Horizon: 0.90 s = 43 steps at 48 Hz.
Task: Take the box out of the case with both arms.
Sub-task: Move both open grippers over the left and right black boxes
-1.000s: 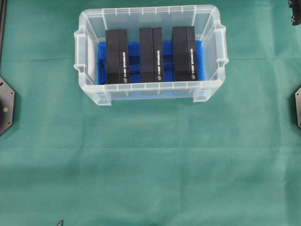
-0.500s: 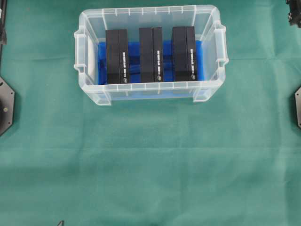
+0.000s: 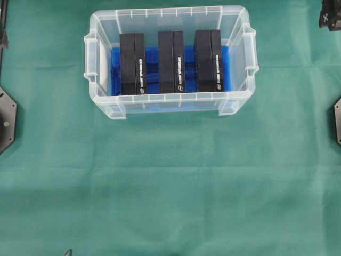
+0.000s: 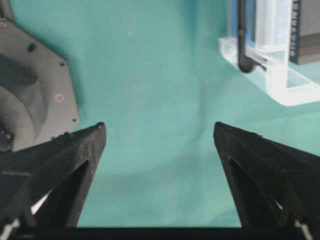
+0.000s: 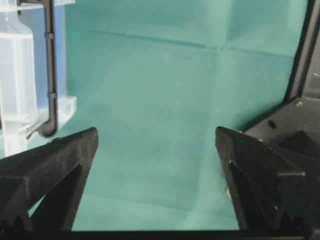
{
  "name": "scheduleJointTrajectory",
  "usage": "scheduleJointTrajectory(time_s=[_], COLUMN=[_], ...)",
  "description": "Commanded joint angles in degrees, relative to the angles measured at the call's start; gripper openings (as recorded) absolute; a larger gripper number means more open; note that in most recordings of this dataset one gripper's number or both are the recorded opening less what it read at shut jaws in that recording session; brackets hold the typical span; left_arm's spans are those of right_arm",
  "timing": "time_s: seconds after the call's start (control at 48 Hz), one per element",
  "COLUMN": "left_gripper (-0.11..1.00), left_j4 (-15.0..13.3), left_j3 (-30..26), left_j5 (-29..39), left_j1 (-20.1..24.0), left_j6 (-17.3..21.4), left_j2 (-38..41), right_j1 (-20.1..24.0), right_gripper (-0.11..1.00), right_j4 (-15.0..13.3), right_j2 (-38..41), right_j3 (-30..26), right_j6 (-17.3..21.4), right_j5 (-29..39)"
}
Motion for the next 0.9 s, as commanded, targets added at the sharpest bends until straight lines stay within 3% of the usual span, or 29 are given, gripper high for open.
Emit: scheduleJointTrajectory(time_s=[0.0,0.208,0.479,0.875], left_gripper=[0.91,0.91,0.91,0.91], left_j4=[0.18,-0.09,-0.26,0.09], left_j3=[-0.26,0.00,-2.20,-12.39], left_j5=[-1.32,-1.76,-0.44,-0.79], left_j1=[0.26,0.26,-1.05,-3.16], left_j6=[-0.18,-3.25,-3.60,-3.60], left_j2=[-0.70,-0.44,4.48,18.37], right_j1=[0.00,0.00,0.44,4.13], right_gripper=[0.95,0.95,0.95,0.95], right_j4=[-0.18,0.09,1.14,1.85], right_j2=[-0.62,-0.18,2.11,13.80], right_j3=[-0.44,-0.53,-1.49,-9.58], right_j6=[0.00,0.00,0.18,0.18], right_j5=[-0.35,-1.32,-5.45,-6.42])
